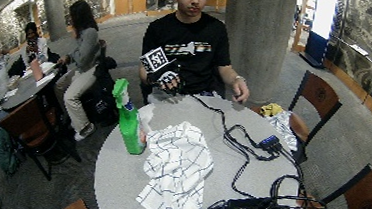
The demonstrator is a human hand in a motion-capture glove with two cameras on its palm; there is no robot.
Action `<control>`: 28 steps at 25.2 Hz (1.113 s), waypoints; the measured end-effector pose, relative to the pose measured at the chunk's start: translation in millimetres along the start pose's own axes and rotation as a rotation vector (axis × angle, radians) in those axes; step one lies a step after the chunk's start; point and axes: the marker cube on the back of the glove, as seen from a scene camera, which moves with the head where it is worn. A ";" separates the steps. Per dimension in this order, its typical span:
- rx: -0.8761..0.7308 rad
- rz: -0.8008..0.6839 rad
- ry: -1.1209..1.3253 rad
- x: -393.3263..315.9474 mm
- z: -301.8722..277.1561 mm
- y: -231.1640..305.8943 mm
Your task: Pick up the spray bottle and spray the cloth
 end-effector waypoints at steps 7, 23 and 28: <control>-0.019 0.046 0.033 10.3 -7.9 -1.2; 0.015 0.336 -0.239 59.9 -25.4 6.9; 0.284 0.201 -0.455 88.6 -31.3 13.6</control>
